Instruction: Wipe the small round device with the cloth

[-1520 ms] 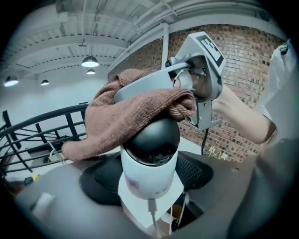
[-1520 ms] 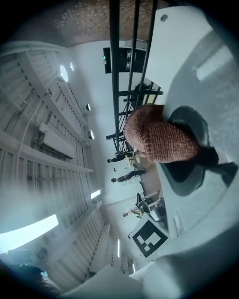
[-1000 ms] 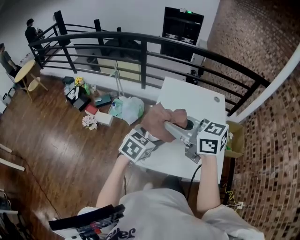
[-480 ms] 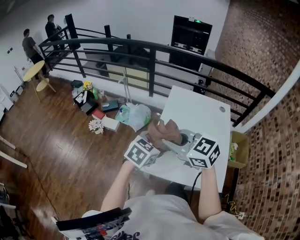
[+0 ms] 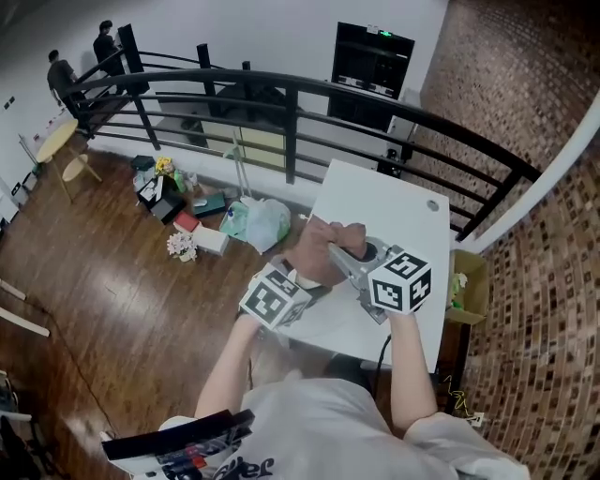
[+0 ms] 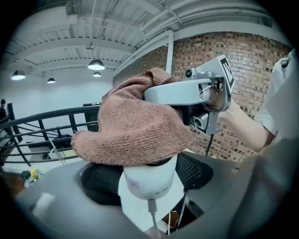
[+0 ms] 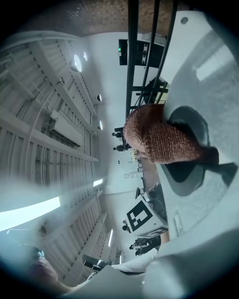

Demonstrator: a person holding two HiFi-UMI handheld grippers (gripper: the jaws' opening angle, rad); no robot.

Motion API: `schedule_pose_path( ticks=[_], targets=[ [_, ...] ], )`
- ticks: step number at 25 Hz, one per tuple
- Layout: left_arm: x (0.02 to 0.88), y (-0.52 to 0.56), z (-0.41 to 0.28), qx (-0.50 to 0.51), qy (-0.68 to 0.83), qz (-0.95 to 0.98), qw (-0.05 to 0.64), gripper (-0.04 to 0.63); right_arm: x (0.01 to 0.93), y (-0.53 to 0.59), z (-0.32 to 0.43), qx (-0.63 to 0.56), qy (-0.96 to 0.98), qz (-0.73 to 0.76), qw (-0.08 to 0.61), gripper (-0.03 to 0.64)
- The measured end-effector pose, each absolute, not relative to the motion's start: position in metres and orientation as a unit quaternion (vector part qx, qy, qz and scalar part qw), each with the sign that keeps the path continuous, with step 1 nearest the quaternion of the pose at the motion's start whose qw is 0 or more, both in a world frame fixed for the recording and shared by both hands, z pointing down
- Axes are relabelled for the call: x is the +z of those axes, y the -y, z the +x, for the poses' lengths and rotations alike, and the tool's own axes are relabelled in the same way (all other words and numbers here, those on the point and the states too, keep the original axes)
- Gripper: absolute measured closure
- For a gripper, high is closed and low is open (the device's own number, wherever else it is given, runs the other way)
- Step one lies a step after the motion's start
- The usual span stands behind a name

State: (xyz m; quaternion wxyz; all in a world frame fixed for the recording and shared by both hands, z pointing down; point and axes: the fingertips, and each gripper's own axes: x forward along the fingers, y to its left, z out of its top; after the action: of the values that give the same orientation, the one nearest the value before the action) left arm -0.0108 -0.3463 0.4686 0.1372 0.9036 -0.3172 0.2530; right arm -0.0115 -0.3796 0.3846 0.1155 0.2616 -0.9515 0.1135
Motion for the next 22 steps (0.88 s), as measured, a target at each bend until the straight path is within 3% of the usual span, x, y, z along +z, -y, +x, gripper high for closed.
schedule_pose_path(
  ticks=[4, 7, 15, 18, 22],
  targets=[
    [0.463, 0.348, 0.002, 0.238, 0.309, 0.909, 0.147, 0.218, 0.365, 0.349, -0.011, 0.075, 0.972, 0.196, 0.110, 0.594],
    [0.460, 0.351, 0.007, 0.251, 0.309, 0.908, 0.128, 0.218, 0.370, 0.320, -0.024, 0.020, 0.975, 0.124, 0.182, 0.594],
    [0.470, 0.349, 0.020, 0.271, 0.303, 0.904, 0.133, 0.218, 0.403, 0.295, -0.025, 0.010, 0.952, 0.054, 0.302, 0.594],
    [0.470, 0.351, 0.019, 0.261, 0.305, 0.904, 0.148, 0.218, 0.403, 0.300, -0.027, -0.001, 0.951, 0.076, 0.301, 0.594],
    [0.467, 0.350, 0.011, 0.261, 0.306, 0.904, 0.143, 0.218, 0.385, 0.326, -0.026, 0.021, 0.961, 0.135, 0.239, 0.594]
  ],
)
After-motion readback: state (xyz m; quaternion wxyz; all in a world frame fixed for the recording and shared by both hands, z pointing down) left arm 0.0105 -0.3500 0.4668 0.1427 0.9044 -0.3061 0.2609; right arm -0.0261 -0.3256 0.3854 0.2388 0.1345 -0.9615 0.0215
